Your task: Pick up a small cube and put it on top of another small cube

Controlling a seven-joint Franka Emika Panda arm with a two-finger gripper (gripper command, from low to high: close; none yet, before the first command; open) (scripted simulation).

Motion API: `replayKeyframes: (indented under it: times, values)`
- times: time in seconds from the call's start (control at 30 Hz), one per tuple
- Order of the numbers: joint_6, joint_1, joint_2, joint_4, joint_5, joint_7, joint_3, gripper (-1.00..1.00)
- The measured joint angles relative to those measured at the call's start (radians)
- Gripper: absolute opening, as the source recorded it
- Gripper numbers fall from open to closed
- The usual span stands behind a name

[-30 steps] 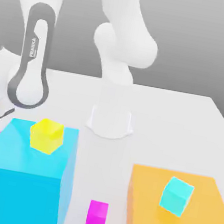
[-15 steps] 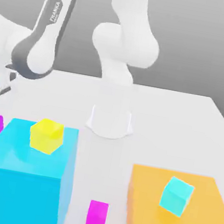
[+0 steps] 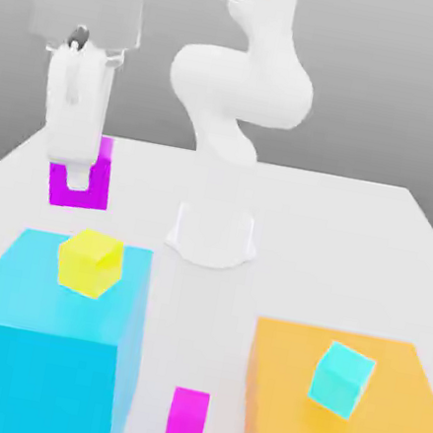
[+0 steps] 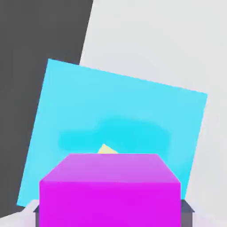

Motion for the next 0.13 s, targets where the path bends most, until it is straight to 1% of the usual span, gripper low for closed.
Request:
replayKeyframes:
  times: [0.03, 0.13]
  values:
    - [0.032, 0.001, 0.013, -0.019, 0.000, 0.001, 0.002, 1.00]
    - [0.032, 0.001, 0.013, -0.019, 0.000, 0.001, 0.002, 1.00]
